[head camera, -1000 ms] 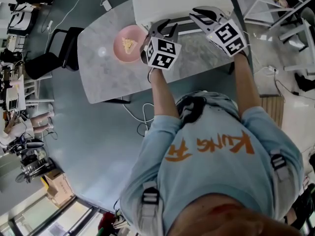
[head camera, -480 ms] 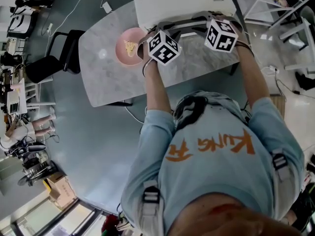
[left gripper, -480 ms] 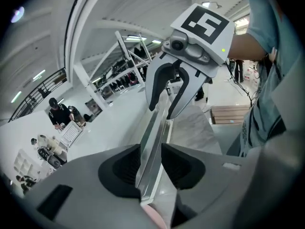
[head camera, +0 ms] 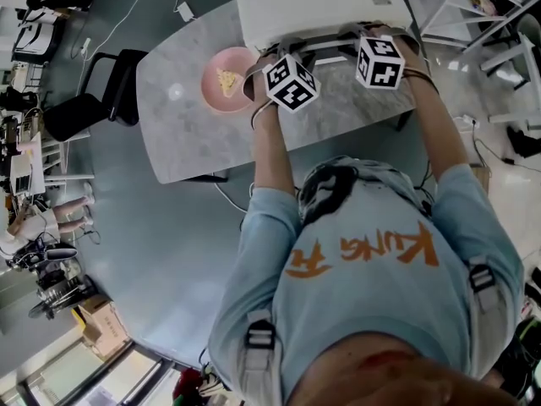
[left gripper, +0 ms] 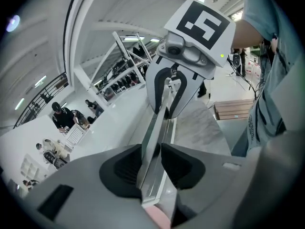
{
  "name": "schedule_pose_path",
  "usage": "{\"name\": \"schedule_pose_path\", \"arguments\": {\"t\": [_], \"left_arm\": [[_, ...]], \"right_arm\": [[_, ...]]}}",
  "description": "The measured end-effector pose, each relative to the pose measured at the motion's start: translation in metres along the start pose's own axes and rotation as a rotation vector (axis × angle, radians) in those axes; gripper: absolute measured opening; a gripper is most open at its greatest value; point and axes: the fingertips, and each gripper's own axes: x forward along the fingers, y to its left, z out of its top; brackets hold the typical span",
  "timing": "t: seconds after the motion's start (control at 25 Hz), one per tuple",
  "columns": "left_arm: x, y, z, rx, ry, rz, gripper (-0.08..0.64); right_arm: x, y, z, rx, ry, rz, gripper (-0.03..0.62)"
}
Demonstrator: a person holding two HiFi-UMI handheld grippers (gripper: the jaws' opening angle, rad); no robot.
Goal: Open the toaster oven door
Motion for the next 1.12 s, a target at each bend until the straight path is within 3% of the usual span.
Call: {"name": "schedule_pose_path", "arguments": {"t": [0.72,1.12], "left_arm": [[-0.006,-0.024,-0.003,0.101,0.071,0.048,0.112],[-0.019,-0.064,-0.014,0.105,0.086,0.012,0.092]], "right_arm": [[-0.007,0.022,-0.001,-0.059,0.037,-0.040,0.089],[-0.011,0.064,0.000,-0.054,0.030,-0.023,0.078]]}}
